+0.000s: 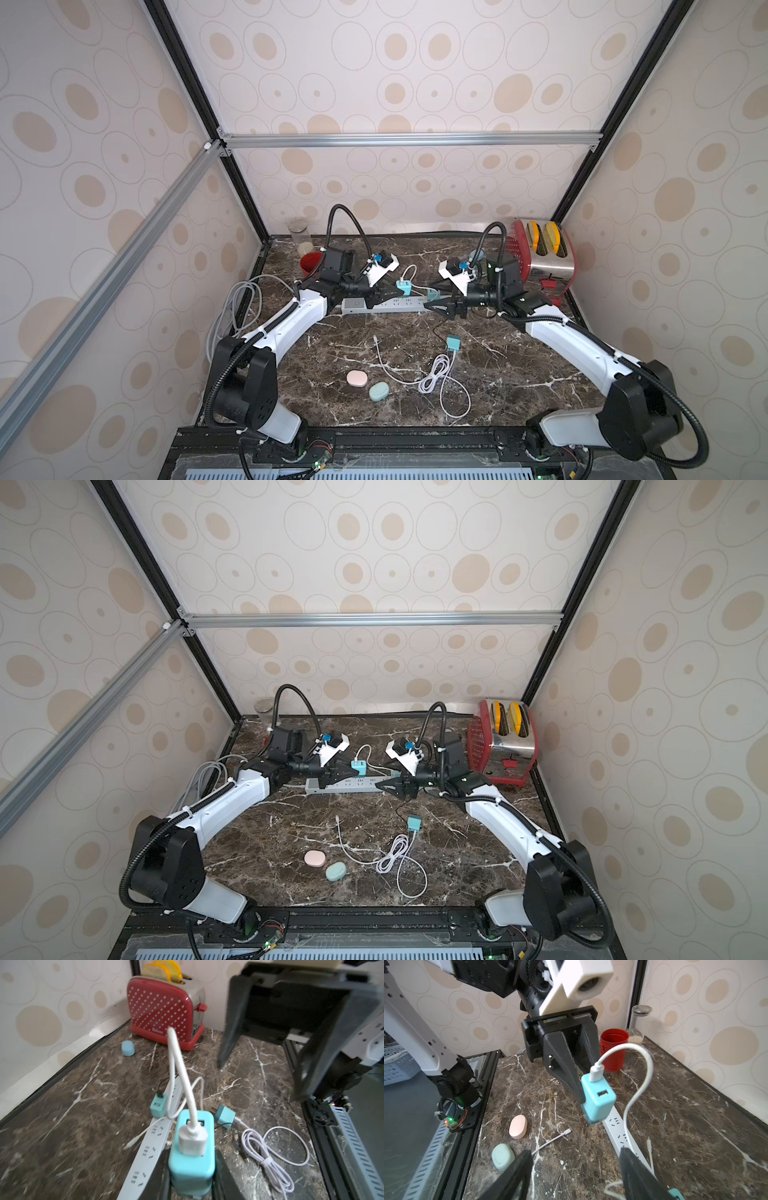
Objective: Charge the bluetooth headset
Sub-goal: Insert the plug into the socket.
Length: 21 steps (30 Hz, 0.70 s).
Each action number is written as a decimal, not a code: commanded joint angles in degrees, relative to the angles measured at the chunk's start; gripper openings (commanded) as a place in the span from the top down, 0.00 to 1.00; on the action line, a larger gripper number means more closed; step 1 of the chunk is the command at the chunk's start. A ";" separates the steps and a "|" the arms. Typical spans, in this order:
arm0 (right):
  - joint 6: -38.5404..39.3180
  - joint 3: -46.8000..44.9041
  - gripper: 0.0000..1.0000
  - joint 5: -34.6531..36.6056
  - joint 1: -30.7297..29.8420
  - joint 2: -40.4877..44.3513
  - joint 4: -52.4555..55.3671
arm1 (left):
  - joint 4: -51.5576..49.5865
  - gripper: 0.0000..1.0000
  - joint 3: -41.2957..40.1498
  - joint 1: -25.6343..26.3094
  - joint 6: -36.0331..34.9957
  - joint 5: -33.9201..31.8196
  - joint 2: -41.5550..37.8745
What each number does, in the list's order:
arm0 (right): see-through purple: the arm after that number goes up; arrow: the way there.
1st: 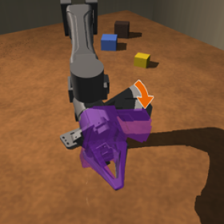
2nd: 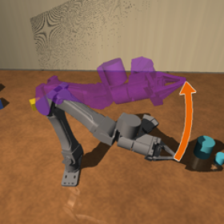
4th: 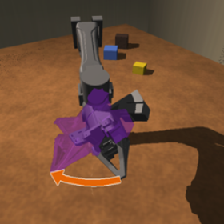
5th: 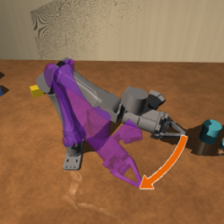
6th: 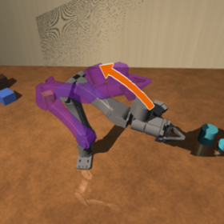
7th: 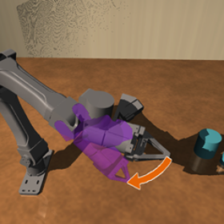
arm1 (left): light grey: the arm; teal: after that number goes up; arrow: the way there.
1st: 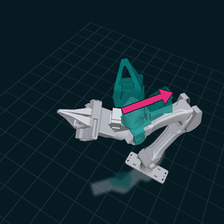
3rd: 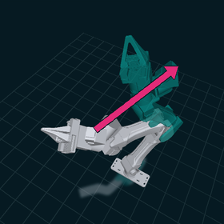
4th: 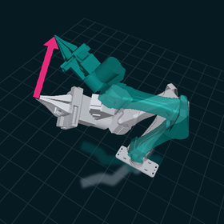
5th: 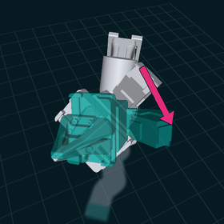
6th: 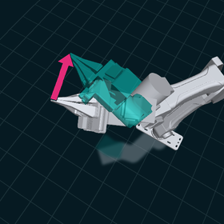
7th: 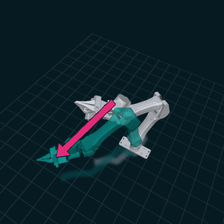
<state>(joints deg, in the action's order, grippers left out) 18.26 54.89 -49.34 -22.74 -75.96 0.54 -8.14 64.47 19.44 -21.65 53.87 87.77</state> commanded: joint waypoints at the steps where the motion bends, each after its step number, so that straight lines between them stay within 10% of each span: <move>1: -0.51 -2.86 0.30 4.46 0.33 2.29 -3.88 | -1.45 1.00 0.35 -1.18 -7.28 -1.60 1.36; 13: 0.19 -3.37 0.30 6.97 0.47 1.35 -2.44 | 7.47 1.00 -2.57 -9.09 -17.04 0.49 10.12; 21: 0.70 -4.18 0.30 6.50 1.02 0.56 -2.68 | -7.62 1.00 5.13 -13.09 -27.05 1.09 14.96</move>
<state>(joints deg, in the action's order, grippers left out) 18.06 51.33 -42.39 -22.33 -74.63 -1.50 -7.53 63.86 7.35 -41.25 53.69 102.30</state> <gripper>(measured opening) 0.699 0.275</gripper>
